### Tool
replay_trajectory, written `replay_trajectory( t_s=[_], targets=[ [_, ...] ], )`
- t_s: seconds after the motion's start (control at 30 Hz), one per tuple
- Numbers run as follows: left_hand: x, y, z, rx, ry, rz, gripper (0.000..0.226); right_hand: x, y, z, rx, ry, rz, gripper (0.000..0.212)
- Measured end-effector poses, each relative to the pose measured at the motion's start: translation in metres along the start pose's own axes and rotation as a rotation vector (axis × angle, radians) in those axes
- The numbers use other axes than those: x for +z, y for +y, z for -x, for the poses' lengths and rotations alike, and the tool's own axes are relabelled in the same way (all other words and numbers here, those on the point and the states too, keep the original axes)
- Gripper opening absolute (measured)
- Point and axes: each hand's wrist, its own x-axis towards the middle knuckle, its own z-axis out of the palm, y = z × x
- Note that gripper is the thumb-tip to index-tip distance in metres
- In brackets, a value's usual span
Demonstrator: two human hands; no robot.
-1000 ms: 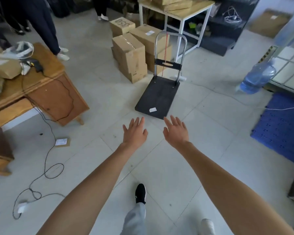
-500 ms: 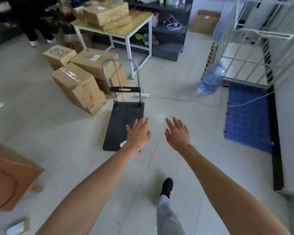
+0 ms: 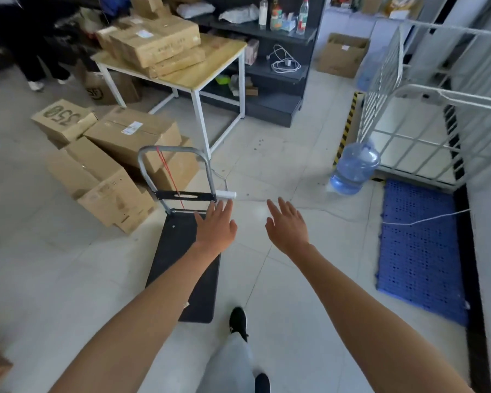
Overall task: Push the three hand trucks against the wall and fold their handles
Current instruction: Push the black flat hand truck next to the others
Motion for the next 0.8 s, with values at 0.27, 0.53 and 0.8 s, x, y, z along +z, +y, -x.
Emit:
replay_trajectory(
  t_s=[0.27,0.53,0.8],
  targets=[
    [-0.014,-0.001,-0.215,0.006,-0.037,0.022,0.06,0.0,0.031,-0.197,0.049,-0.003,-0.047,0.054],
    [-0.04,0.009,-0.375,0.001,-0.081,0.027,0.059,-0.01,0.052,-0.344,0.082,-0.035,-0.077,0.054],
    [-0.072,-0.036,-0.55,-0.227,-0.069,0.053,0.059,-0.018,0.052,-0.567,-0.099,-0.098,-0.068,0.054]
  ],
)
